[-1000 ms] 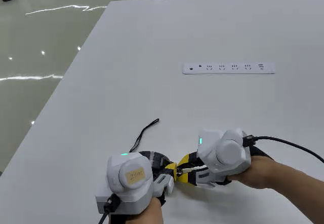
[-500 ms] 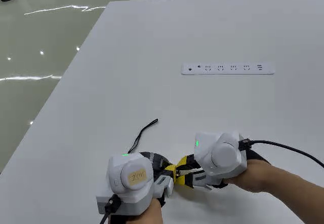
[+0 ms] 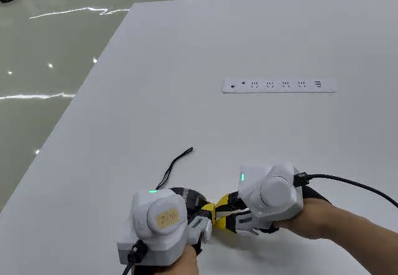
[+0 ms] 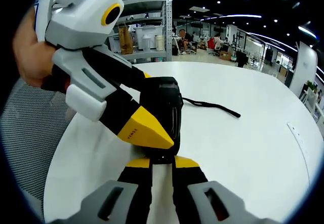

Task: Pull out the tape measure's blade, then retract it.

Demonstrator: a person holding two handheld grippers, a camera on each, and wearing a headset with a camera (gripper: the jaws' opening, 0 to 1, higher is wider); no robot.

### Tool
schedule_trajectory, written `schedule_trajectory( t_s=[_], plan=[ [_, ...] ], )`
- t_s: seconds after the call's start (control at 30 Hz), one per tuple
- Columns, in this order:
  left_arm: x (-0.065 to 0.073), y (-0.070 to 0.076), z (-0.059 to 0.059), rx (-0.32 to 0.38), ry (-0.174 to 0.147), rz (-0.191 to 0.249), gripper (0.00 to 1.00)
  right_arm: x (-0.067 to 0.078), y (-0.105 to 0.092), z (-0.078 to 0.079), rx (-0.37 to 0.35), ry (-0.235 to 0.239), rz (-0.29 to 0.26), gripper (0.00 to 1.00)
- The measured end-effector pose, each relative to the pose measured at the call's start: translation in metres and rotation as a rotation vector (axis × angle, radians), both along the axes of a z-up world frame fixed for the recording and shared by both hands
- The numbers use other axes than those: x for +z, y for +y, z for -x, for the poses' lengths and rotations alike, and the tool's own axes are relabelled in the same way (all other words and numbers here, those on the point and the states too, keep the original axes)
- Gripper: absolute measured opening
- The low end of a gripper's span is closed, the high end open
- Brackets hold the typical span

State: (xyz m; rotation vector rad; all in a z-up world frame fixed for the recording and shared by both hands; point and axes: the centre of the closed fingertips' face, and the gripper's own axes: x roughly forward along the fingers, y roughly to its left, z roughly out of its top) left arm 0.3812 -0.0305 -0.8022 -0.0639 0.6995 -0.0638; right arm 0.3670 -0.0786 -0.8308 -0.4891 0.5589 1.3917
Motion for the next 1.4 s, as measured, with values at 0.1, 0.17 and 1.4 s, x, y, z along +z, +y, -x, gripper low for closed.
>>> schedule_trajectory(
  t_s=[0.1, 0.17, 1.4],
  plan=[
    [0.000, 0.000, 0.000, -0.002, -0.001, 0.001, 0.57, 0.000, 0.000, 0.000, 0.002, -0.003, 0.000, 0.14],
    [0.000, 0.000, 0.000, -0.004, -0.002, 0.000, 0.57, 0.000, 0.000, 0.000, 0.003, -0.003, 0.002, 0.14],
    [0.022, 0.009, 0.004, -0.116, -0.029, 0.023, 0.64, -0.001, -0.005, 0.008, -0.025, -0.037, 0.058, 0.24]
  ],
)
